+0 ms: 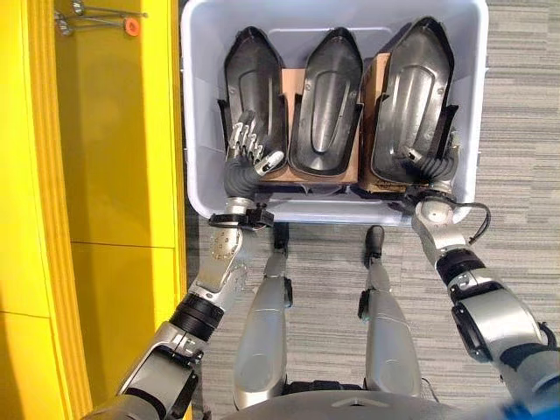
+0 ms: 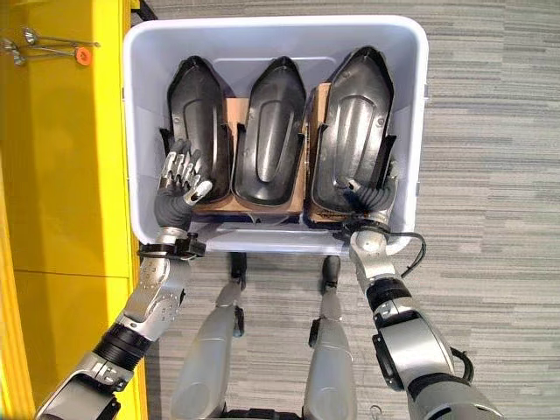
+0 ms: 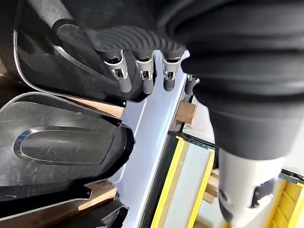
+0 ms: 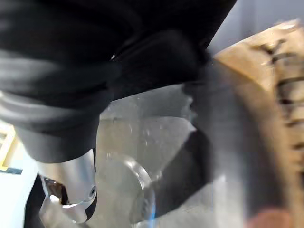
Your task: Move parts from the plastic box to the shelf.
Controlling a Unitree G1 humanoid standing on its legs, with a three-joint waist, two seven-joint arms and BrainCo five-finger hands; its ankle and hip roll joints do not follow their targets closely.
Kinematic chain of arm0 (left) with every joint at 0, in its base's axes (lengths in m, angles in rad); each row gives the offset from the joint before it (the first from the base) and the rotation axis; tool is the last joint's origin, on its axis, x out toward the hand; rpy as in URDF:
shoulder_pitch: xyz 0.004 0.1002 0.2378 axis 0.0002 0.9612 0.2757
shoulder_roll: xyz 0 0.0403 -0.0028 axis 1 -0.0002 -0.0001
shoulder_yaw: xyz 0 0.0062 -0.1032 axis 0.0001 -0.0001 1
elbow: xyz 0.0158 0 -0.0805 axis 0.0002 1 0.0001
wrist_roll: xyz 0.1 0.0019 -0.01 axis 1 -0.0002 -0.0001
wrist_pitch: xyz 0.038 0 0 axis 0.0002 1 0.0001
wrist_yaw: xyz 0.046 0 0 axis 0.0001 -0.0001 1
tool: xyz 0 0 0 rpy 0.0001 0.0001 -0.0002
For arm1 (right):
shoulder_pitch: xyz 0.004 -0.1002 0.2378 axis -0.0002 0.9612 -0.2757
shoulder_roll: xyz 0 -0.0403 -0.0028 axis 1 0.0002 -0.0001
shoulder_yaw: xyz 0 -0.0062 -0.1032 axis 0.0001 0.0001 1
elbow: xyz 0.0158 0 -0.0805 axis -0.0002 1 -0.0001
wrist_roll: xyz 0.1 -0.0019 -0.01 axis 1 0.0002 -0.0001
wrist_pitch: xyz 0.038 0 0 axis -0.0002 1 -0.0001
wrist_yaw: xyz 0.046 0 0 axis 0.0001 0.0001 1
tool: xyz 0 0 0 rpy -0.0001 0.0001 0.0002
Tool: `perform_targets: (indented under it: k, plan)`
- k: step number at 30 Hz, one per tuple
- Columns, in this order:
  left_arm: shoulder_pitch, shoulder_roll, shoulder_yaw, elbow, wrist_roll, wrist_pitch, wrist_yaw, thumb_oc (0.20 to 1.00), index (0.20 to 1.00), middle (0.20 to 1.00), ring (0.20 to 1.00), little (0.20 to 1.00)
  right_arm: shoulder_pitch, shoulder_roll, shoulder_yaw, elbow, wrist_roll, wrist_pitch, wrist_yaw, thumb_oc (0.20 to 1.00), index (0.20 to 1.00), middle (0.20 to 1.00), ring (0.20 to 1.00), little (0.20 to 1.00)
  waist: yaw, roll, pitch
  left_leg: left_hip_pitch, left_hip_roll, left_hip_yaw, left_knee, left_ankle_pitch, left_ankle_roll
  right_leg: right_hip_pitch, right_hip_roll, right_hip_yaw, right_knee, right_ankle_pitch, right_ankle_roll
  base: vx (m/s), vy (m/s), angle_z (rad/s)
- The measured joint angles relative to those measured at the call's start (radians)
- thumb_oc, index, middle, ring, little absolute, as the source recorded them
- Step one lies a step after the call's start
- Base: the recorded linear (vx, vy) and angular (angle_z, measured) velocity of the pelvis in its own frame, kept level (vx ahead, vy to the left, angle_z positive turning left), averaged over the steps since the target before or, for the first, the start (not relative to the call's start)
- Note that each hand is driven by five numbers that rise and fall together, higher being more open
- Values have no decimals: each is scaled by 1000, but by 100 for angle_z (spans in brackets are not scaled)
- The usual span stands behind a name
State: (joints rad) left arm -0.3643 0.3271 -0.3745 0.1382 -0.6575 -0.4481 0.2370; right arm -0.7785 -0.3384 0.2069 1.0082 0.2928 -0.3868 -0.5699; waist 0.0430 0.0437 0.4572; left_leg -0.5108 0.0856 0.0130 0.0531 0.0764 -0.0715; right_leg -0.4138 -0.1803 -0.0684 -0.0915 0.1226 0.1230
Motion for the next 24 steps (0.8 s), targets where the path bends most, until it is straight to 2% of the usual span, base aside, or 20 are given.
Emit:
perform_targets:
  k: [4,5,8,13,15,16,24]
  plan:
    - [-2,11,-48,0,-30,1,-39,1000,1000,1000,1000,1000,-139,-37,54,251,48,19,42,1000,1000,1000,1000,1000,30,17,-9,0,-3,-7,1,2,3,6,-2,-8,0,1,1,5,2,5]
    - [-2,16,-49,0,-34,1,-43,1000,1000,1000,1000,1000,-139,-41,55,248,58,29,65,200,200,200,200,200,30,19,-10,0,-5,-12,2,4,4,8,-3,-12,0,1,2,3,0,7]
    - [-5,13,-49,0,-40,1,-65,1000,1000,1000,1000,1000,-99,-70,67,161,86,39,103,200,200,200,200,200,20,19,-10,1,-4,-15,4,5,4,12,-2,-12,0,3,3,1,-2,1]
    - [-8,12,-44,0,-40,2,-66,1000,1000,1000,1000,1000,-52,-65,40,110,127,45,108,200,200,200,200,200,8,19,-11,5,-4,-23,7,5,4,25,-1,-25,0,3,2,9,-3,6]
    - [-9,12,-33,0,-40,2,-65,1000,1000,1000,1000,1000,-13,-68,38,45,138,50,106,200,200,200,200,200,1,18,-11,7,-4,-24,17,5,4,36,-1,-31,0,3,2,11,-16,6]
    - [-7,12,-19,0,-40,2,-65,1000,1000,1000,1000,1000,48,-76,35,-58,139,59,102,200,200,200,200,200,-3,17,-11,17,-1,-24,17,5,4,46,1,-30,0,3,2,0,0,0]
    - [18,12,33,-16,-38,3,-65,1000,1000,1000,1000,1000,122,-121,-2,-349,43,73,72,200,200,200,200,200,-44,9,-13,44,4,-25,18,5,4,72,6,-30,0,9,1,4,-8,0]
